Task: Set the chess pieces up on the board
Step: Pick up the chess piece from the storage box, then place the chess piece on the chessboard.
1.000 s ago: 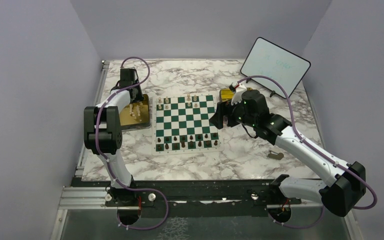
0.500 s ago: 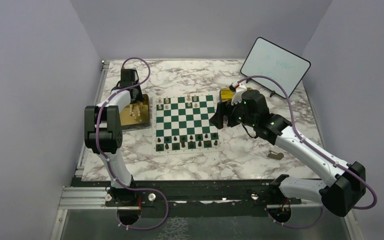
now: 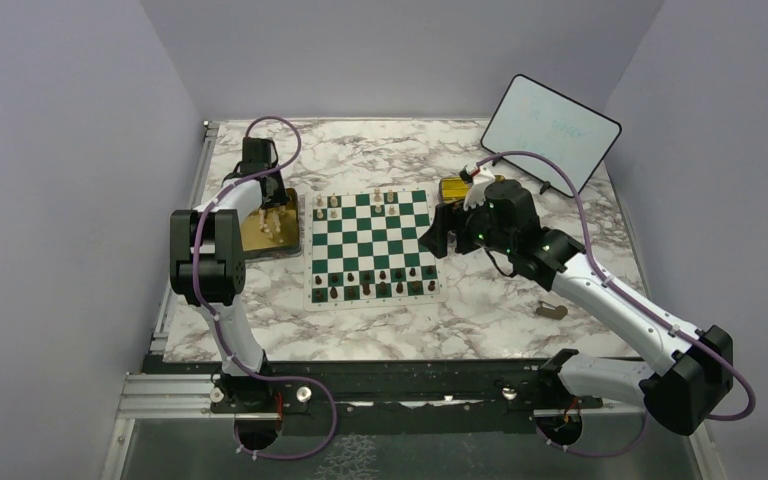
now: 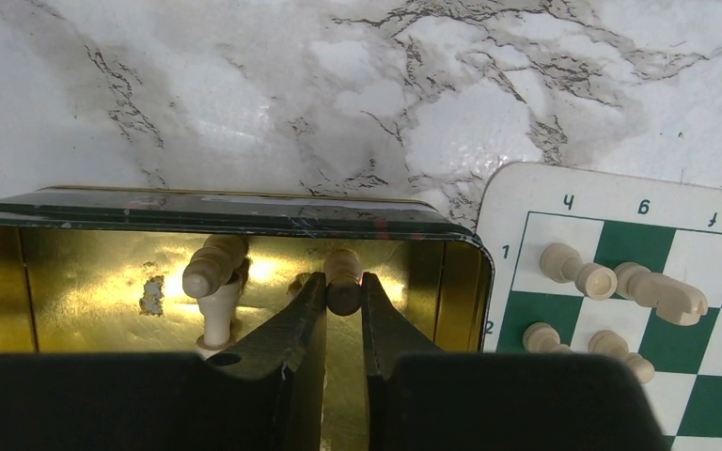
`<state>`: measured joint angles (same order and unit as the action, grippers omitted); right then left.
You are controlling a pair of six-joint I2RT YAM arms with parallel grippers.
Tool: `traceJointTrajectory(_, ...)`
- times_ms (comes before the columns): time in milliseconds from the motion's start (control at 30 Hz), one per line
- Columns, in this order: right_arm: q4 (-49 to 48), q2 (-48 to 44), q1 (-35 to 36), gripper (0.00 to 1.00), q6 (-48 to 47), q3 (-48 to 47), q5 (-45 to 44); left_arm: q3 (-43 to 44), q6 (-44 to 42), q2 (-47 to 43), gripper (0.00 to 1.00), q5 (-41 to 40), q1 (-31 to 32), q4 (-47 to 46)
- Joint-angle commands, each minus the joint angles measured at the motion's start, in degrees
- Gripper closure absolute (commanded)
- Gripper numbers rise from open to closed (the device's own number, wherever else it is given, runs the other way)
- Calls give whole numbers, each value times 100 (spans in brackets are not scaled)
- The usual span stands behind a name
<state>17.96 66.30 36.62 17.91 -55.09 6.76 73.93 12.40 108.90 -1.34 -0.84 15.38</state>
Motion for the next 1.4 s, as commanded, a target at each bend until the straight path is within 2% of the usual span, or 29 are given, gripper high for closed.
traceJointTrajectory(0, 8, -114, -32, 12, -12, -2, -44, 265, 28, -196, 85, 42, -18, 213)
traceJointTrajectory(300, 209, -177, -32, 11, -17, 5, -123, 324, 82, -879, 85, 51, -13, 526)
traceJointTrajectory(467, 178, -240, -32, 11, -8, 29, -9, 332, 191, -1246, 85, 347, -13, 653)
traceJointTrajectory(633, 311, -216, -32, 4, 106, 40, -188, 286, 236, -1548, 85, 623, 74, 826)
traceJointTrajectory(733, 404, -222, -32, 0, 107, 18, -266, 246, 220, -1698, 85, 635, 377, 930)
traceJointTrajectory(1000, 707, -258, -32, 0, 140, -92, -642, 526, 289, -1803, 85, 547, 1205, 1056)
traceJointTrajectory(1367, 846, -741, -32, 0, 45, 11, -892, 1610, 570, -874, 85, 309, 2221, 1203)
